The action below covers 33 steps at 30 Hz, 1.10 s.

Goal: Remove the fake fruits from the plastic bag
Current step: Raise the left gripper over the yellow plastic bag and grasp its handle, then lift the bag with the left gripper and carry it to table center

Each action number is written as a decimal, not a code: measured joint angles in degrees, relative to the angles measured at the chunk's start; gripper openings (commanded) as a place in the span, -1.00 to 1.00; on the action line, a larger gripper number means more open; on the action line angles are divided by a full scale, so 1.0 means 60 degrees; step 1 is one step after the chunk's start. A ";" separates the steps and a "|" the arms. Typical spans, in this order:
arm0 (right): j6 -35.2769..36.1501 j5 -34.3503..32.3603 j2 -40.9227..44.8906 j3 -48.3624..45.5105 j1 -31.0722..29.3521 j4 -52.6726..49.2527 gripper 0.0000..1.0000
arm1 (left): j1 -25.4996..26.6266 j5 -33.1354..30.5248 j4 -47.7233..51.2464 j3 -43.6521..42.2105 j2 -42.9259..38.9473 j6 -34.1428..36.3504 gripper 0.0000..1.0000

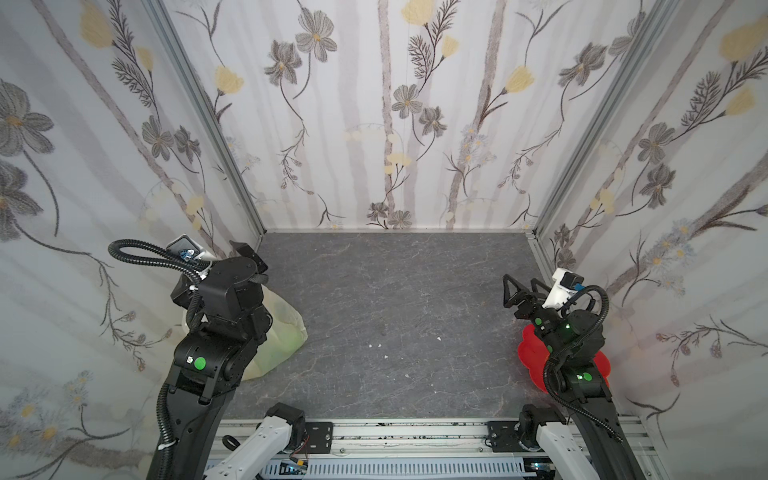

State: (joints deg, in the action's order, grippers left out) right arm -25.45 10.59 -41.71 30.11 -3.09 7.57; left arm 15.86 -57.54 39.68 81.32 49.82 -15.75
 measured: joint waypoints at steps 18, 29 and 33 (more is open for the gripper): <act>-0.0186 0.0033 -0.0055 -0.0306 0.0000 0.0102 0.99 | -0.4237 0.3282 0.0412 -0.1308 0.1337 0.0091 0.03; -0.0248 -0.0084 -0.0062 -0.0379 0.0000 0.0066 0.99 | -0.2940 0.5570 0.0382 -0.0648 0.2262 -0.0091 -1.00; -0.0251 -0.0084 -0.0160 -0.0328 0.0000 0.0025 0.99 | -0.1275 0.5672 0.0357 0.0033 0.2969 0.0084 -1.00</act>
State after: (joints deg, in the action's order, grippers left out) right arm -26.96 10.09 -42.68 28.14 -3.09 7.73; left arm 8.21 -23.51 41.82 81.52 67.64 -15.25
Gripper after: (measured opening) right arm 0.996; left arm 0.051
